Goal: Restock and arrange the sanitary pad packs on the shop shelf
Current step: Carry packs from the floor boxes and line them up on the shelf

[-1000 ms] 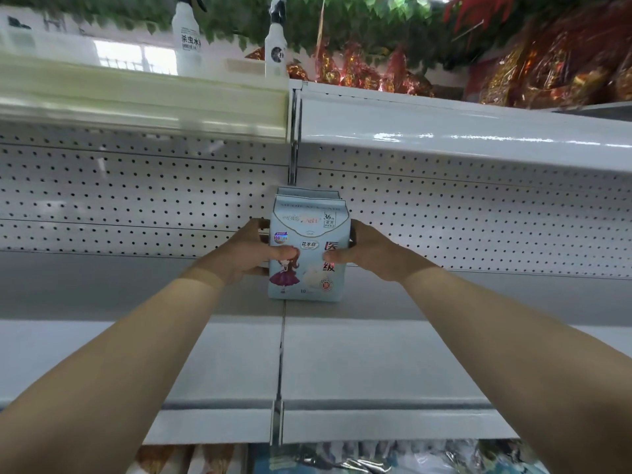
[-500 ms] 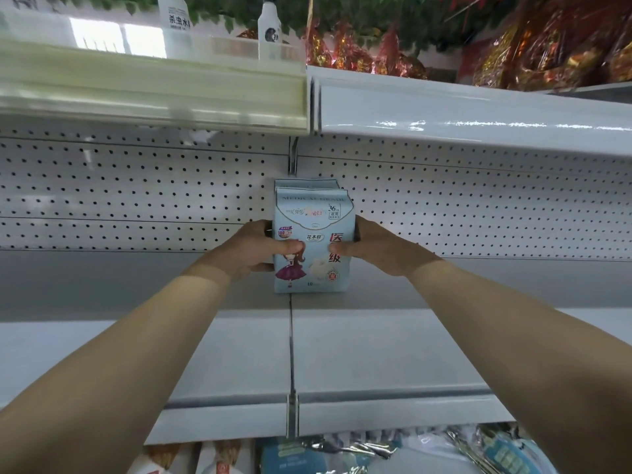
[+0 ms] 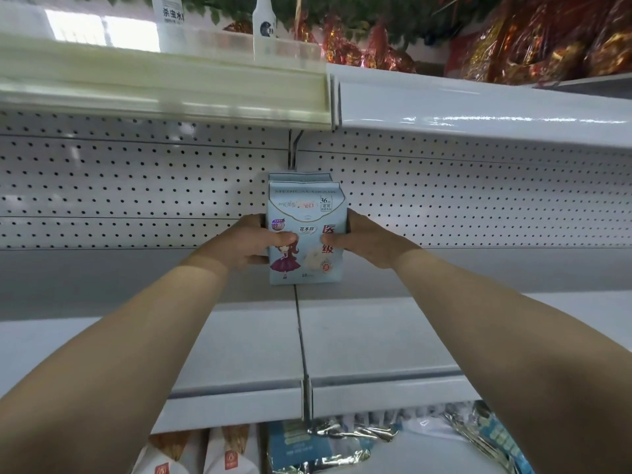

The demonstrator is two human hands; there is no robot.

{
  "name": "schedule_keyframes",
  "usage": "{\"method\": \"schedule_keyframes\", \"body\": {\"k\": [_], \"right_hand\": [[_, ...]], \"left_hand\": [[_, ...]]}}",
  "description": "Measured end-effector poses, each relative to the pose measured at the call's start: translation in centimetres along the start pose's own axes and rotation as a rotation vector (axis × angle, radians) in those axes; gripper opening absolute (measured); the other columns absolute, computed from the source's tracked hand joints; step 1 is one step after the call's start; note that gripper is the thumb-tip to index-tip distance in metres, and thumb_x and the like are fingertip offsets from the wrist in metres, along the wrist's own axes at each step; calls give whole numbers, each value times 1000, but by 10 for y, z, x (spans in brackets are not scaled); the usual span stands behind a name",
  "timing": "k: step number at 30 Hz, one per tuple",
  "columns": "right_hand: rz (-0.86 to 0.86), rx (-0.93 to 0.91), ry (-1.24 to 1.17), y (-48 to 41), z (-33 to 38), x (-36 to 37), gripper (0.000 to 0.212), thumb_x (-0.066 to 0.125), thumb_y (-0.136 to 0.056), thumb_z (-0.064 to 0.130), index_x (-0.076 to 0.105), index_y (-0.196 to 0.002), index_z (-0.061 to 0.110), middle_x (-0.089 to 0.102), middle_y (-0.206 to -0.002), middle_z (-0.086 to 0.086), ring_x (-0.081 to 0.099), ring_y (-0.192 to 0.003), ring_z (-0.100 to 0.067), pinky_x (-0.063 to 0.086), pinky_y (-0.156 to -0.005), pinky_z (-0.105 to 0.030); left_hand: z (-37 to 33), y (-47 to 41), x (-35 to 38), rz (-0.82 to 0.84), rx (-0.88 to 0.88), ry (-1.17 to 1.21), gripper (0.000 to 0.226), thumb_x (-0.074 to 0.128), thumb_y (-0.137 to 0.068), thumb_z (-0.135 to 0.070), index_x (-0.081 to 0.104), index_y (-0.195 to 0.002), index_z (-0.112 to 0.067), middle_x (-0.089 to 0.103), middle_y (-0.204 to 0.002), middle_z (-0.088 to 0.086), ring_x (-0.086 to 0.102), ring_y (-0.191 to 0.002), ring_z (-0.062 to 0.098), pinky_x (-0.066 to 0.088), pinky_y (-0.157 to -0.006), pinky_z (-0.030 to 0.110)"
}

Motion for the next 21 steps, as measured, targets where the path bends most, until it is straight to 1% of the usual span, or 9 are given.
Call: {"method": "schedule_keyframes", "body": {"k": [4,8,10,11,12,14,16,19,21], "right_hand": [[-13,16,1,5,4,3,47,63,-97,4,47,-141,13,65,-135,-3,63,-122,-16,53,-100,-31],[-74,71,59,5,5,5,43,65,-96,9,52,-136,15,67,-131,-1,64,-119,-17,53,-103,-39],[-131,104,136,6,6,7,38,68,-94,15,57,-130,17,69,-126,1,65,-117,-19,53,-102,-43],[-163,116,179,8,8,8,36,69,-93,19,59,-128,18,69,-125,1,64,-117,-20,53,-101,-44],[-200,117,211,11,10,9,38,70,-92,23,58,-128,18,68,-126,2,63,-118,-21,53,-101,-43],[-279,134,297,22,16,8,55,72,-91,33,50,-140,19,58,-138,3,57,-126,-22,50,-101,-37],[-330,149,403,41,24,2,72,71,-91,37,37,-153,20,46,-151,0,48,-136,-22,43,-106,-34],[-359,130,535,79,34,-17,74,72,-91,36,36,-154,22,44,-153,-4,44,-139,-23,40,-111,-35],[-367,110,632,110,39,-32,73,73,-91,37,37,-153,23,47,-149,-7,45,-136,-26,42,-108,-36]], "left_hand": [[3,-4,0,-7,-8,-8,34,77,-87,-19,66,-118,-21,74,-111,-5,69,-101,12,55,-75,27],[7,-5,1,-42,-27,-24,32,80,-84,-25,65,-113,-24,74,-112,-3,68,-107,19,55,-93,40],[6,0,4,-125,-15,-70,33,82,-82,-31,66,-110,-24,72,-113,-2,66,-105,18,54,-94,39],[5,4,6,-181,-2,-118,45,84,-78,-39,65,-115,-22,70,-118,0,64,-106,19,53,-92,37],[4,7,8,-234,-4,-178,68,86,-71,-50,62,-126,-20,66,-127,3,62,-113,22,53,-94,38],[0,18,16,-355,-33,-263,105,85,-67,-57,39,-151,-13,45,-153,10,45,-138,30,43,-109,45],[-8,32,27,-503,-36,-341,102,81,-78,-46,25,-157,-11,34,-159,12,30,-146,33,34,-115,43],[-28,60,50,-661,12,-424,87,77,-83,-35,31,-154,-19,33,-157,10,26,-144,34,37,-108,43],[-42,80,75,-694,93,-423,81,80,-81,-30,38,-151,-21,34,-153,9,26,-141,32,39,-105,41]]}}
Point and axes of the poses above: each hand's wrist, its own y-axis away from the middle knuckle, its own x-axis out of the palm, z = x × y, the point moved 1 cm from there along -y, towards the middle knuckle
